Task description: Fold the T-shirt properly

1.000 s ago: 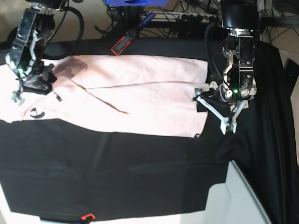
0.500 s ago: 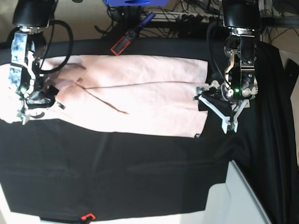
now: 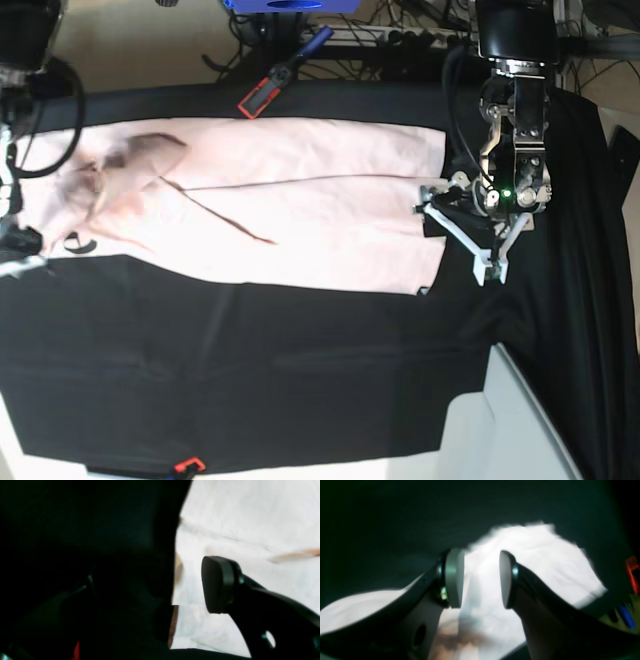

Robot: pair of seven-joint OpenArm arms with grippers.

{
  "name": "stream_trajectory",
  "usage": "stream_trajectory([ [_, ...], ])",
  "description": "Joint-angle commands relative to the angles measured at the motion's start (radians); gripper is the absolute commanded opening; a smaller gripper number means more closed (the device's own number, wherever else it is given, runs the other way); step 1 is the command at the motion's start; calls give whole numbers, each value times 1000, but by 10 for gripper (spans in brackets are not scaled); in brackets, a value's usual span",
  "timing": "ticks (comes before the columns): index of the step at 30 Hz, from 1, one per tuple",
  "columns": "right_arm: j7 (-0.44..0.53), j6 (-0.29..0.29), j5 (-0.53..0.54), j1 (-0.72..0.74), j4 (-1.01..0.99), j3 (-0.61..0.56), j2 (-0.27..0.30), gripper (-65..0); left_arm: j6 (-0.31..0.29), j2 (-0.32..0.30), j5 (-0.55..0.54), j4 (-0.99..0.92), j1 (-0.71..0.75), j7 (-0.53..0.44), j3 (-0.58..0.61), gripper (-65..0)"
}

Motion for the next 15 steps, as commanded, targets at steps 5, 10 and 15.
stream_trajectory([
  [5,57,216,-3,153,-286,209,57,-425,-4,-9,0,26,-5,-10,-4,-141],
  [10,160,311,-3,248,-560,260,143,-432,-4,-2,-3,23,-8,-10,5,-149],
  [15,178,313,-3,271,-635,260,156,-627,-4,29,-3,8,-20,-12,114,-420],
])
